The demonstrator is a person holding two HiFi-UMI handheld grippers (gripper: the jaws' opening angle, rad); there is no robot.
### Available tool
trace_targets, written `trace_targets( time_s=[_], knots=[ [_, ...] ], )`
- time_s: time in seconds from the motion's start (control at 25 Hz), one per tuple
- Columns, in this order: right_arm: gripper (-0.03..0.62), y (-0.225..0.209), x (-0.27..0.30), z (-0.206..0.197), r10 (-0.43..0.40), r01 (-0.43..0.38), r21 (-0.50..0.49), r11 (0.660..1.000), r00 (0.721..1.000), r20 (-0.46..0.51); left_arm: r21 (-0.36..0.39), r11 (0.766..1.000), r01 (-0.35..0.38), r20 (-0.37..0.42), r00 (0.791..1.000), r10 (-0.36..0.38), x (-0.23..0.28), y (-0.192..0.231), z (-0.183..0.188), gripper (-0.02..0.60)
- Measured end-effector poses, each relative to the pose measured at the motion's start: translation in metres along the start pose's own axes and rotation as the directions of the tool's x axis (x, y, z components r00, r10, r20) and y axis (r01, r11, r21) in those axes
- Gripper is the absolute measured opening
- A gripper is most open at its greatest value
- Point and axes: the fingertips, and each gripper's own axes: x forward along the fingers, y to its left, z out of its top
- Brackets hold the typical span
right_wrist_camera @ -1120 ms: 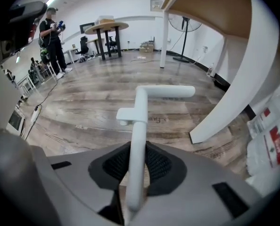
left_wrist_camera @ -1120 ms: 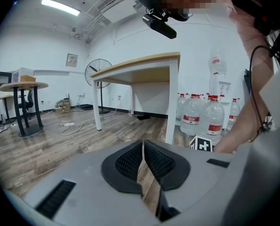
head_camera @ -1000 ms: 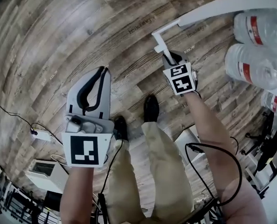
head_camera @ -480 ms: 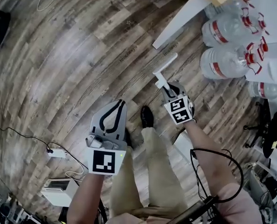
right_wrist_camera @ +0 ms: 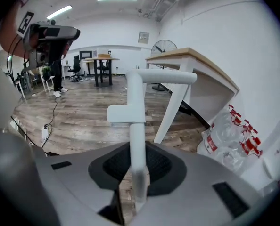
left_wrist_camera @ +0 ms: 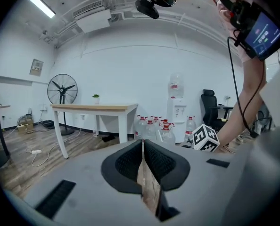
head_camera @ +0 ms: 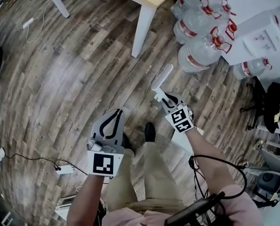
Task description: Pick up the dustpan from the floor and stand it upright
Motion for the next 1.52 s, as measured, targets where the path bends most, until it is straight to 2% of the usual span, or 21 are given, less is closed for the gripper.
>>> trace_targets(
  time_s=[0.24,0.44,0.68,0.84,1.12,1.52],
  knots=[
    [0.083,-0.012,-0.075,-0.017,-0.055,0.053,0.044,0.998,0.997,0.048,-0.049,0.998,0.024,0.002,1.0,-0.024,-0.011,-0.046,0.023,0.02],
    [0.08,-0.031,-0.139,-0.036,-0.112,0.106,0.072,0.992,0.991,0.079,-0.018,0.999,0.047,0.028,0.999,-0.047,-0.012,-0.091,0.054,0.02],
    [0.077,-0.033,-0.21,-0.077,-0.142,0.134,0.096,0.986,0.986,0.087,-0.019,0.997,0.076,0.066,0.995,-0.075,-0.016,-0.169,0.093,0.02],
    [0.077,-0.043,-0.257,-0.101,-0.224,0.205,0.168,0.964,0.969,0.107,0.015,0.991,0.134,0.078,0.988,-0.135,-0.018,-0.213,0.119,0.02],
    [0.074,-0.052,-0.323,-0.152,-0.304,0.274,0.253,0.928,0.948,0.091,0.117,0.979,0.165,0.075,0.982,-0.174,-0.029,-0.274,0.146,0.02],
    [0.072,-0.072,-0.394,-0.22,-0.4,0.369,0.311,0.876,0.916,0.04,0.168,0.953,0.251,0.103,0.957,-0.27,-0.029,-0.352,0.175,0.02]
  ],
)
